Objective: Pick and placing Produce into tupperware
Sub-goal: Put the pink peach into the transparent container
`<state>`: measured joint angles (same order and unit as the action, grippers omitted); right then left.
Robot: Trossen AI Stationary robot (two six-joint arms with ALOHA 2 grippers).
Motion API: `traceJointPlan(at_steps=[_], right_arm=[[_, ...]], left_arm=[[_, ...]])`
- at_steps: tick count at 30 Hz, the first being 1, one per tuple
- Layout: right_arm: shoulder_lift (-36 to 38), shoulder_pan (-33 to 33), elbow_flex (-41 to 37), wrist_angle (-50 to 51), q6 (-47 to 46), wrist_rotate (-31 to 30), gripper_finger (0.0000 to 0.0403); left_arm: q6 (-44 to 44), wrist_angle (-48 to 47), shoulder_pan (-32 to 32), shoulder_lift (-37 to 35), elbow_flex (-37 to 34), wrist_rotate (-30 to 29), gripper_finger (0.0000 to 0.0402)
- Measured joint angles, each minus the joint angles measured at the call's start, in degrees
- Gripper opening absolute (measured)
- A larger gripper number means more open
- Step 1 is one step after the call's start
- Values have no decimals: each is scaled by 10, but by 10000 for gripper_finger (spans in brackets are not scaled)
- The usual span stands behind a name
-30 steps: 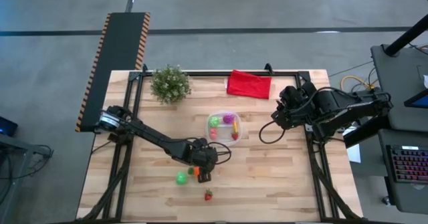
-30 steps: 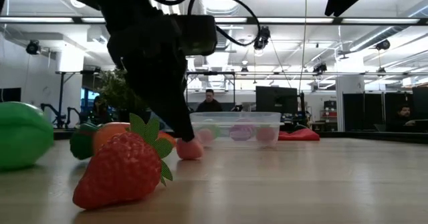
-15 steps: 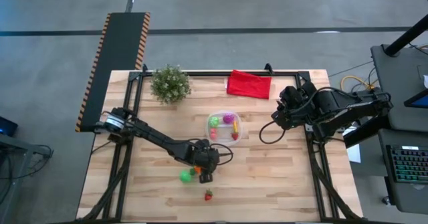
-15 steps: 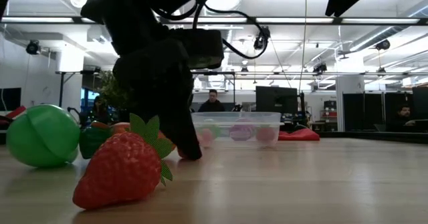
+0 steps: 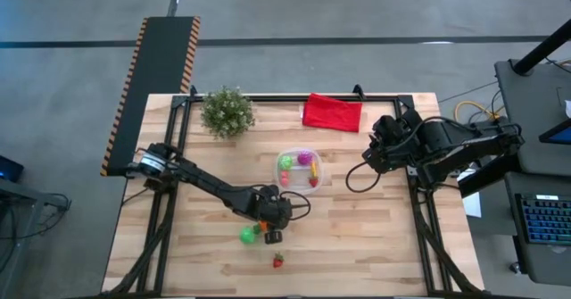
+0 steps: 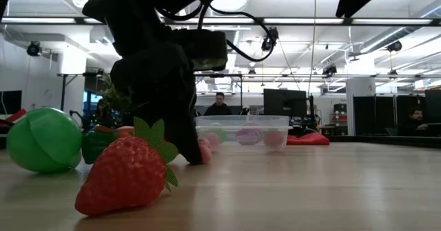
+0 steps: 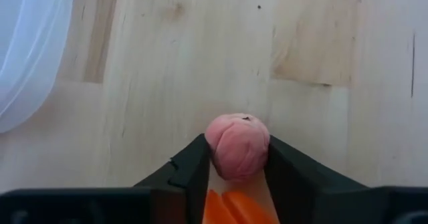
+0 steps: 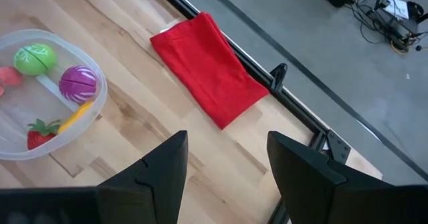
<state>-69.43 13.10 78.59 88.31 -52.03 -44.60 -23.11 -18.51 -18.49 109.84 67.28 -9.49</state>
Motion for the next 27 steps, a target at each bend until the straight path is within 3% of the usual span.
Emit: traceJointPlan(at_steps=[4, 13, 20, 27], right_arm=[[0, 0, -4, 0, 0, 0, 199], [0, 0, -14, -1, -4, 6, 199], [0, 0, -14, 0, -12, 16, 198], [2, 0, -14, 5, -16, 26, 198]], left_arm=[[2, 0, 1, 0, 3, -11, 87], [59, -3, 20, -49, 27, -58, 90], [105, -31, 97, -70, 53, -58, 90], [131, -53, 195, -63, 51, -8, 90]])
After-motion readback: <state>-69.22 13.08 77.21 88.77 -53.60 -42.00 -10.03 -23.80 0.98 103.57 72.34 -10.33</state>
